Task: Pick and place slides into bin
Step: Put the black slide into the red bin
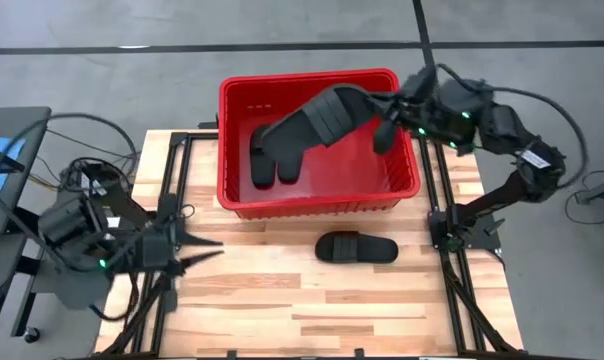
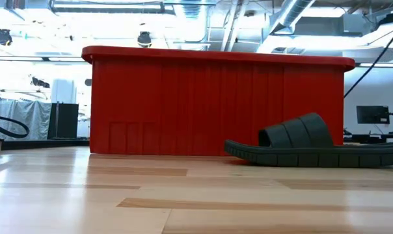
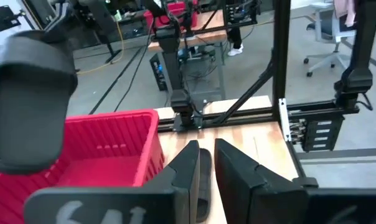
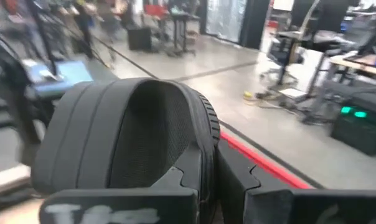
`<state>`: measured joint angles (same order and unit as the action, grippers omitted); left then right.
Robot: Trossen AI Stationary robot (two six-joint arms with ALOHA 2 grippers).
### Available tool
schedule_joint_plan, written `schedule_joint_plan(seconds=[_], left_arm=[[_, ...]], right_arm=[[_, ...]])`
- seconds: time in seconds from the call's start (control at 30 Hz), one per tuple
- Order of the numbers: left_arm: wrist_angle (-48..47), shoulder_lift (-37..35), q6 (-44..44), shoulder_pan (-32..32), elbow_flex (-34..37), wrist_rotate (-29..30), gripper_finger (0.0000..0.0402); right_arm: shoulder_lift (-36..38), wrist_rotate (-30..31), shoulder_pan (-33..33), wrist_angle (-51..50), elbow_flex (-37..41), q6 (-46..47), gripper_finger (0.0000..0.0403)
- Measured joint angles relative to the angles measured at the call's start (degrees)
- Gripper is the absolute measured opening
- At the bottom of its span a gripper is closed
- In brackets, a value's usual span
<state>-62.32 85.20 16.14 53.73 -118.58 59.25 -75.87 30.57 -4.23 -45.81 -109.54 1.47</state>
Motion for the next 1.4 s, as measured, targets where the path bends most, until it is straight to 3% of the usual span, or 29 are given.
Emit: schedule_joint_plan(seconds=[0.2,0.47,0.77,0.93,1.07,1.27,1.4], left_arm=[[-6.93,-5.15,0.93,0.29,0.02,0.03,0.0041],[-11.24,-12.67,-0.27,0.29,0.02,1.24,0.0041],[-14.84,-19.27,1.88,0.28,0.02,1.22,0.0041],[-15.76,-21.28,1.33,0.27,0.02,1.24,0.0041],[-17.54,-22.62,2.09,0.27,0.02,1.24,0.0041],[-17.95,-23.71,2.56,0.27,0.02,1.93,0.0041],[-17.93,-23.71,2.54,0.27,0.02,4.10,0.0041]], right_arm=[[-8.33,-2.34,-7.97,-9.33,-10.61,-4.45,0.0015],[-17.77,-12.05,-20.35,-16.70,-21.09,-15.76,0.0015],[-26.20,-15.90,-31.34,-23.80,-25.18,-27.45,0.0015],[-27.56,-22.17,-34.28,-29.01,-25.40,-27.43,0.0015],[-29.10,-23.50,-34.11,-35.28,-25.35,-26.98,0.0014],[-32.51,-30.89,-32.92,-36.03,-25.35,-30.87,0.0014],[-35.76,-31.36,-32.99,-35.88,-25.40,-33.61,0.0014]])
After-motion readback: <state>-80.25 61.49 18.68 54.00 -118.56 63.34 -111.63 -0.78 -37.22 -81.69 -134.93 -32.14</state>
